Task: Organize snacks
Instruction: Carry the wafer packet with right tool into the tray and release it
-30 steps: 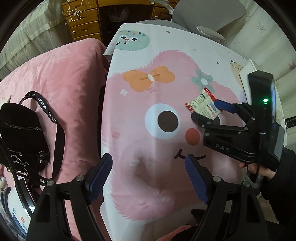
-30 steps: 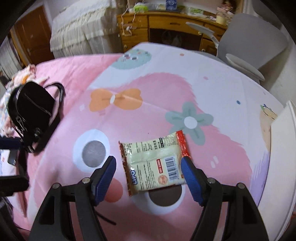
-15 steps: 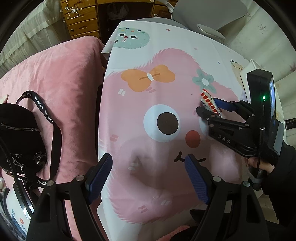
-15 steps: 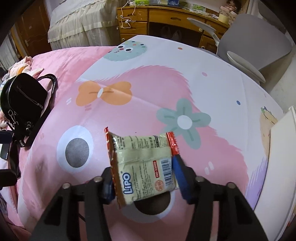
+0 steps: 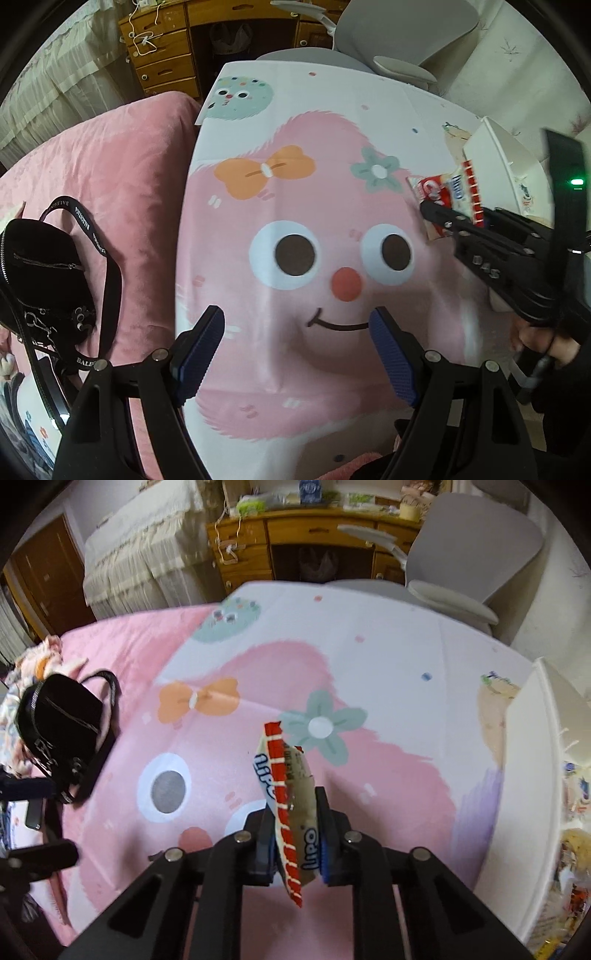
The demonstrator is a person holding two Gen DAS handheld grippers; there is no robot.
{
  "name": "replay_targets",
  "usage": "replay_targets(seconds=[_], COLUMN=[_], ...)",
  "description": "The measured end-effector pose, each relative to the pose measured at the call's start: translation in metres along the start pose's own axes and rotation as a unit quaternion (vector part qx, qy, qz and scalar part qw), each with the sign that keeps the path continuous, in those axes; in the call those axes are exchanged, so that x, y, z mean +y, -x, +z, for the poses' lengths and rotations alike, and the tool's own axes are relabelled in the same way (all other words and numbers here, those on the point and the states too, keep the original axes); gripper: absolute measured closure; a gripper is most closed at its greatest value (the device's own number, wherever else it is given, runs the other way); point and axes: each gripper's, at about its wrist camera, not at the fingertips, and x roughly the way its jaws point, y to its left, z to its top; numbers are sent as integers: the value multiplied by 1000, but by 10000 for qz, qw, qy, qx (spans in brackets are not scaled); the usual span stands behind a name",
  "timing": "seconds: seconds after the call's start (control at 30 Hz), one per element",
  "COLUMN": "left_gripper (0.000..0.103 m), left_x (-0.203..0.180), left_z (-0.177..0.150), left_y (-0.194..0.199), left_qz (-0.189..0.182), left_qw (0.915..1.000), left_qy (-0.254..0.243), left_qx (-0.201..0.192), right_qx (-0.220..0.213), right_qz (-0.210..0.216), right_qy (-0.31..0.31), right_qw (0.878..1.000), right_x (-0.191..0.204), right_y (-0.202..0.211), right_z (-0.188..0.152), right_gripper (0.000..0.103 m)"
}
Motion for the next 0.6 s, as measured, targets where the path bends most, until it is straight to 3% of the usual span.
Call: replay_targets(seconds=[0.3,0.6], left_gripper=[24,24], left_x=[-63,-126], left_z=[-15,-43], left_y=[27,61], left_qz=[-9,-119], left_qw=[9993,9960], left_qy=[101,156], left_qx=[-347,-868], right_qx=[-743,-1218], right_qz=[240,-79], right_qy=[-220,-393], right_qw=[9967,9917], right_x=[-41,-107], right_y=[95,172], right_z=[-15,-51], right_gripper=[87,87])
